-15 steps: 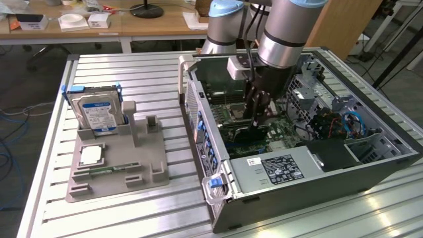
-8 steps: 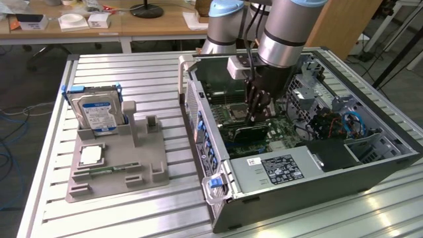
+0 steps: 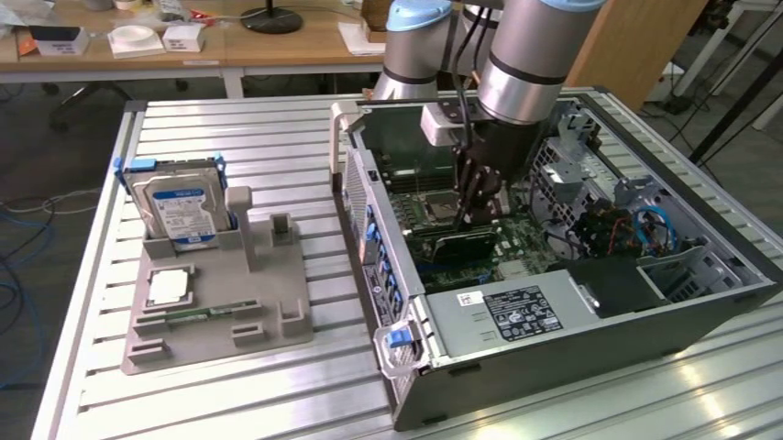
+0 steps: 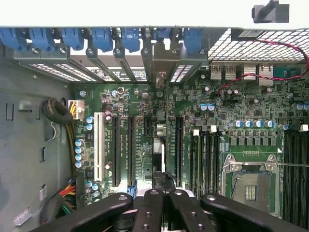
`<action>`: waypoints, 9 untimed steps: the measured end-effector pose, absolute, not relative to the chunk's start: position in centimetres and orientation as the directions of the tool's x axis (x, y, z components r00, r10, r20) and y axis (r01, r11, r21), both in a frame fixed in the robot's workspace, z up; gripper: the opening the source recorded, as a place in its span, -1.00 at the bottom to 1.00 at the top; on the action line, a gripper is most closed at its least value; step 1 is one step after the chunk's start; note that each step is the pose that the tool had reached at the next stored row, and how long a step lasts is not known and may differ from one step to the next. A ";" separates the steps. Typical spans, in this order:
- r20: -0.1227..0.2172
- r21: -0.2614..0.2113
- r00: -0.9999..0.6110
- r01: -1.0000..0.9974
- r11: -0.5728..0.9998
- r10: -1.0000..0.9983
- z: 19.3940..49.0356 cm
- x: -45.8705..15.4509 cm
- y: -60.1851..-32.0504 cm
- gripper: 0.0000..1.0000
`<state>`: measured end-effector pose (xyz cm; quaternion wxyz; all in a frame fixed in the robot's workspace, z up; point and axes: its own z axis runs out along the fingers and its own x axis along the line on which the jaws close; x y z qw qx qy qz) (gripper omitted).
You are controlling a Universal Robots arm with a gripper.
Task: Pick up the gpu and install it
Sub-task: 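Press down on the gpu until it lock into place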
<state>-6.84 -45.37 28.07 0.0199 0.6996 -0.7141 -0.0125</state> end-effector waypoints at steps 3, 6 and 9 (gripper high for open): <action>0.011 0.046 -0.020 -0.999 0.021 -1.000 28.1 -6.8 -45.4 -0.79; 0.015 0.042 -0.021 -0.999 0.021 -1.000 28.0 -7.0 -45.3 -0.79; 0.018 0.041 -0.021 -0.999 0.022 -1.000 27.5 -7.5 -45.1 -0.79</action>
